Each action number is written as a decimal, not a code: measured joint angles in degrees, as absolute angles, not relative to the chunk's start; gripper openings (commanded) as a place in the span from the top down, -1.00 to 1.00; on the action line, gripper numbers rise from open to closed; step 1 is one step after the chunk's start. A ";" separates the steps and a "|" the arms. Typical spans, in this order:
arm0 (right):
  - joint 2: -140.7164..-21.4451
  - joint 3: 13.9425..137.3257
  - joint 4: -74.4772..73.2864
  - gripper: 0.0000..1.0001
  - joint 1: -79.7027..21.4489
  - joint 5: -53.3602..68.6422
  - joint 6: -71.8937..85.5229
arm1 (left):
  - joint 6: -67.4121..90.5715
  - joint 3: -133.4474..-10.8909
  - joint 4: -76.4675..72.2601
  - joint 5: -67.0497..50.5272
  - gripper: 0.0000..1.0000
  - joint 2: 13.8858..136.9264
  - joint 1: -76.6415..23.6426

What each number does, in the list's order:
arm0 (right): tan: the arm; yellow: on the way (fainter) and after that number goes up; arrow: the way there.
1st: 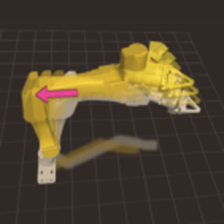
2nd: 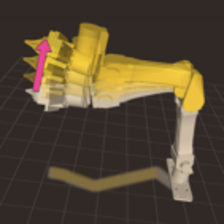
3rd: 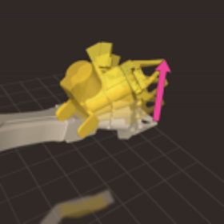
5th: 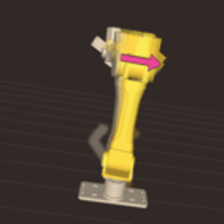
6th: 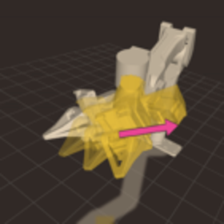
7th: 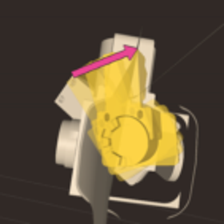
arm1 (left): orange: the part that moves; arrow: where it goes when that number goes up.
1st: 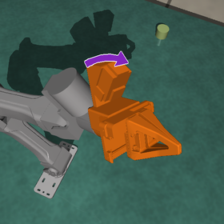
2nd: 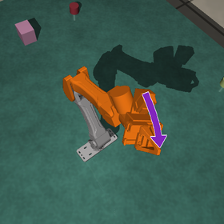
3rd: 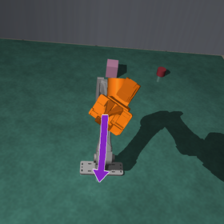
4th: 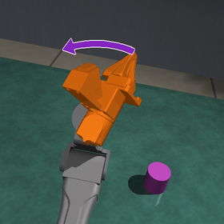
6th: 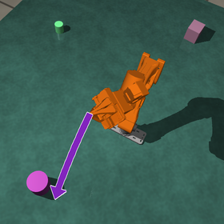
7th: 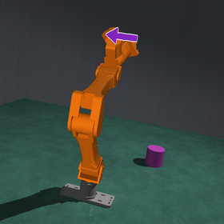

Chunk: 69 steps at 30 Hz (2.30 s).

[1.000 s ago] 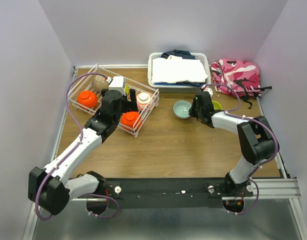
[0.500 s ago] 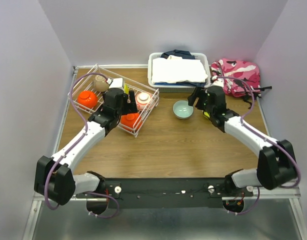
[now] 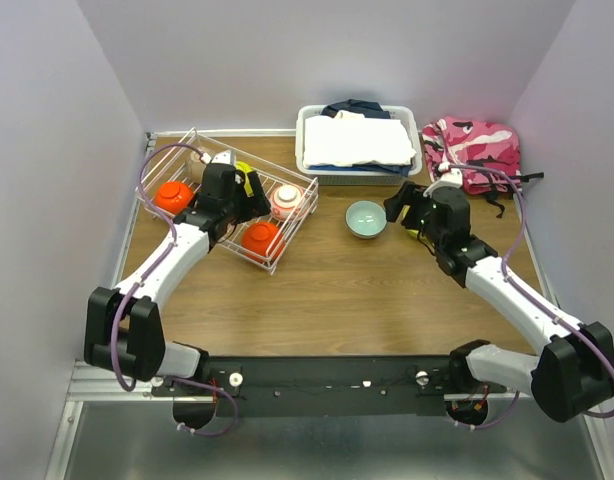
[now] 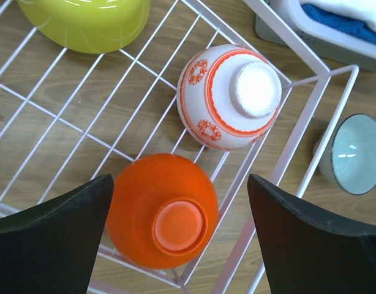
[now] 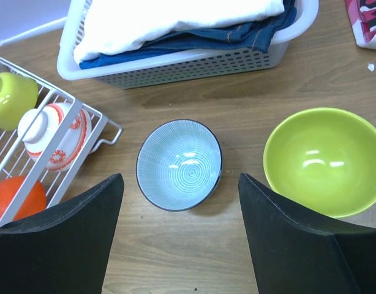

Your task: Unload the bowls from the dish rack

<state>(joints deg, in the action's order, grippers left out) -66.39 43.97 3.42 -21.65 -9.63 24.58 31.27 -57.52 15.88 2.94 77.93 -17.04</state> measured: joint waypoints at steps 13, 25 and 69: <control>-62.39 39.83 3.46 -0.82 -21.65 -8.84 23.88 | 35.79 -68.03 11.51 -13.32 -0.98 94.96 -10.66; -56.01 39.33 3.92 -0.96 -21.65 -9.37 22.76 | 33.82 -70.81 9.32 -20.58 -0.98 103.53 -10.13; -59.59 38.13 4.91 -0.93 -21.65 -7.09 20.86 | 45.71 -65.39 -11.05 -33.50 -0.97 107.90 -7.86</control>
